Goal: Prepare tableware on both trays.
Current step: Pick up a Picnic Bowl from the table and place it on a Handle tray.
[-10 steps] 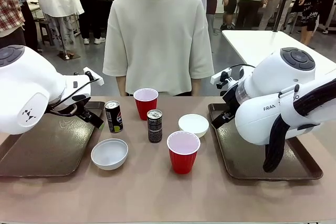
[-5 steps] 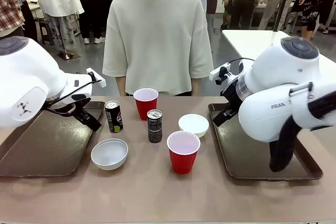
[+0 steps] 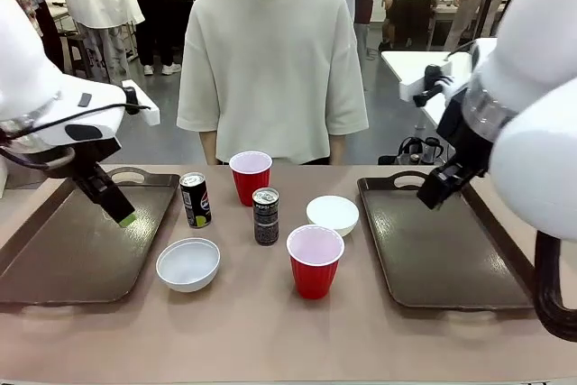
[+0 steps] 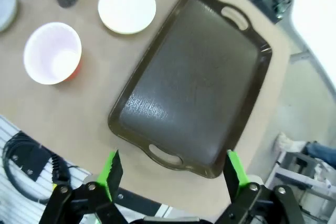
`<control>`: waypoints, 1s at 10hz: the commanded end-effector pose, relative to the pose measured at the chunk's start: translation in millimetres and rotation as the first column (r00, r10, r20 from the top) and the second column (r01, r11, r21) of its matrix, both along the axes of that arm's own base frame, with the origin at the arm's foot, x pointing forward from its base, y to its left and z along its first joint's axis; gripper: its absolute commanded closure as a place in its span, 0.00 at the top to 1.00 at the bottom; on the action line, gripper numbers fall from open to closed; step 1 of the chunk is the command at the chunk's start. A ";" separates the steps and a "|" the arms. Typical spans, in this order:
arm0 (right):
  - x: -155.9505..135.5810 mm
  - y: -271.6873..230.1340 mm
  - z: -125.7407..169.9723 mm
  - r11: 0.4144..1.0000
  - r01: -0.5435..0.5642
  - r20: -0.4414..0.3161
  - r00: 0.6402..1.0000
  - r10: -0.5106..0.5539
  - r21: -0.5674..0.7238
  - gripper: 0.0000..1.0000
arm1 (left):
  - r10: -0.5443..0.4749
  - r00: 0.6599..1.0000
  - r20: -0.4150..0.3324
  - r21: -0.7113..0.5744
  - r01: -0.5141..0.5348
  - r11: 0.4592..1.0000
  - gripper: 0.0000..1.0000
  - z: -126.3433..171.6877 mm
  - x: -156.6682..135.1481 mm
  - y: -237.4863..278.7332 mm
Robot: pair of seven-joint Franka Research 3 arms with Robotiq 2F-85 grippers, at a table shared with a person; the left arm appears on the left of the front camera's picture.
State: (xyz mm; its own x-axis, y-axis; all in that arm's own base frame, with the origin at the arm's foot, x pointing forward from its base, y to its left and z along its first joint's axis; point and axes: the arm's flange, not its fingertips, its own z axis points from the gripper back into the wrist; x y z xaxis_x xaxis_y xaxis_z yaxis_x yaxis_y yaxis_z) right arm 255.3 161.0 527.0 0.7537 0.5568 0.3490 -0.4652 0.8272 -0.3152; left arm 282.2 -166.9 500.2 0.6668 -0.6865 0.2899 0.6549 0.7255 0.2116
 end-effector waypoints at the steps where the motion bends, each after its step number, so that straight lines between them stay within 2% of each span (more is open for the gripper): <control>1: 32.5 9.0 -19.9 0.998 -0.051 0.009 0.999 0.050 0.033 1.00 | -0.005 1.000 -0.014 -0.004 0.005 1.000 1.00 -21.9 19.9 -7.0; 2: 0.0 0.0 0.0 1.000 0.000 0.000 1.000 0.000 0.000 1.00 | 0.000 1.000 0.000 0.000 0.000 1.000 1.00 0.0 0.0 0.0; 3: 21.0 -13.3 -6.8 0.981 -0.019 -0.027 0.999 0.025 0.192 1.00 | -0.020 0.999 -0.049 -0.182 0.011 0.983 1.00 -11.5 18.2 11.5; 4: 32.5 -31.4 -6.1 0.927 0.005 -0.079 0.997 0.027 0.376 1.00 | -0.037 0.996 -0.083 -0.332 0.008 0.943 1.00 -1.3 22.2 30.2; 5: 34.0 -60.4 -4.3 0.838 0.045 -0.108 0.994 0.017 0.544 1.00 | -0.037 0.994 -0.100 -0.485 -0.016 0.875 1.00 2.4 23.5 52.9; 6: 36.8 -93.6 -5.5 0.722 0.088 -0.108 0.994 -0.019 0.686 1.00 | -0.055 0.992 -0.112 -0.622 -0.027 0.782 1.00 6.0 37.5 86.6; 7: 34.3 -116.8 -14.1 0.608 0.124 -0.120 0.992 -0.048 0.784 1.00 | -0.057 0.991 -0.125 -0.717 -0.050 0.695 1.00 9.3 41.8 116.1; 8: 27.9 -140.3 -27.1 0.520 0.162 -0.143 0.987 -0.076 0.838 1.00 | -0.041 0.988 -0.150 -0.786 -0.094 0.611 1.00 0.4 40.4 142.3; 9: 18.1 -157.0 -39.3 0.461 0.196 -0.177 0.981 -0.084 0.865 1.00 | 0.004 0.982 -0.189 -0.828 -0.162 0.537 1.00 -7.9 34.2 171.6; 10: 8.5 -173.2 -50.5 0.393 0.212 -0.194 0.977 -0.085 0.895 1.00 | 0.028 0.975 -0.222 -0.845 -0.207 0.492 1.00 -9.4 32.5 203.6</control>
